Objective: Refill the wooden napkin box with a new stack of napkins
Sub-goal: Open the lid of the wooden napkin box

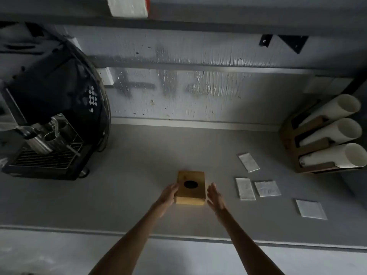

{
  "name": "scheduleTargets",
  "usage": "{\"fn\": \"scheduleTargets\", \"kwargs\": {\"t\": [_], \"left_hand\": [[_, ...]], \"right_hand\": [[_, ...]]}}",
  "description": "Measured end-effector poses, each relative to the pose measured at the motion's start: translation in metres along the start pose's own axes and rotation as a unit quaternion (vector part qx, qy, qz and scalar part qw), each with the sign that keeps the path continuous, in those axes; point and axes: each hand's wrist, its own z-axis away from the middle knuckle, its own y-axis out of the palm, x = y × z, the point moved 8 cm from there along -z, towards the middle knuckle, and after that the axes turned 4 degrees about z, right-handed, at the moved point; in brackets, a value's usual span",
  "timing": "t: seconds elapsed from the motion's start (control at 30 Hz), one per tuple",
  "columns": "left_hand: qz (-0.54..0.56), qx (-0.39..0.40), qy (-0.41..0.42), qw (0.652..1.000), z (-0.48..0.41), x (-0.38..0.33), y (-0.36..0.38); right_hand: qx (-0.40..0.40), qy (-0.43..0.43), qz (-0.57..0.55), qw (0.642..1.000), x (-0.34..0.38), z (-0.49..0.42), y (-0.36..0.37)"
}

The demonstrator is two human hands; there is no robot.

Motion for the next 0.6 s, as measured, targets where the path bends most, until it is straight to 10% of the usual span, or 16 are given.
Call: {"fn": "scheduleTargets", "kwargs": {"t": [0.6], "left_hand": [[-0.164,-0.009,0.077,0.983,0.059,0.048,0.044]], "right_hand": [[-0.027,-0.112,0.27,0.956,-0.03,0.059,-0.05]]}}
